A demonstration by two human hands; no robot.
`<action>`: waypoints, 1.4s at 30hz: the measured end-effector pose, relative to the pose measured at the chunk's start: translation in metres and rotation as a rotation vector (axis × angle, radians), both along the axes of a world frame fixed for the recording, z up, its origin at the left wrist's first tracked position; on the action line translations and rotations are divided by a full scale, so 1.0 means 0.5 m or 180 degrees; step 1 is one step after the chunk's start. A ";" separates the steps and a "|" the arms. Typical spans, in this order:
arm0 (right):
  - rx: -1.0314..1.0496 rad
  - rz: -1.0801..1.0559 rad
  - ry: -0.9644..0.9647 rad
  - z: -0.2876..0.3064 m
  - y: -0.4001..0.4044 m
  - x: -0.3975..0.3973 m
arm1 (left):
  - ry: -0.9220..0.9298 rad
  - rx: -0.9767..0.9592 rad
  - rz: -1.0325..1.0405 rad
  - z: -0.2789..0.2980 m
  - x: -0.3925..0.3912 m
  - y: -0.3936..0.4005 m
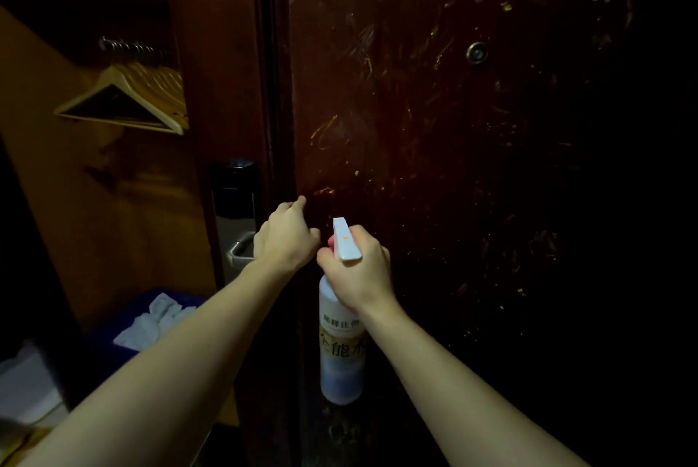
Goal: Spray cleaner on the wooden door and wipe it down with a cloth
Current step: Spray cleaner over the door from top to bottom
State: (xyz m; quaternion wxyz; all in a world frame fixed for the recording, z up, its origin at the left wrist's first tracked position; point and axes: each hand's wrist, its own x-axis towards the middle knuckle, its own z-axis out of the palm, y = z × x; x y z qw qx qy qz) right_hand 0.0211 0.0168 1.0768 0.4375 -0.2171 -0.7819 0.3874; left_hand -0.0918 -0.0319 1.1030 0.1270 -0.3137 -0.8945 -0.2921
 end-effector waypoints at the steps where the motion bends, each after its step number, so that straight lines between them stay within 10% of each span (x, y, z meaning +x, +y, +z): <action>1: 0.0024 0.0009 -0.0006 0.001 -0.002 -0.001 | -0.0010 -0.0001 -0.0007 0.000 -0.001 0.000; 42: -0.1054 -0.1841 -0.0087 -0.111 0.235 0.330 | -0.0312 -0.0163 -0.0320 -0.094 0.158 0.152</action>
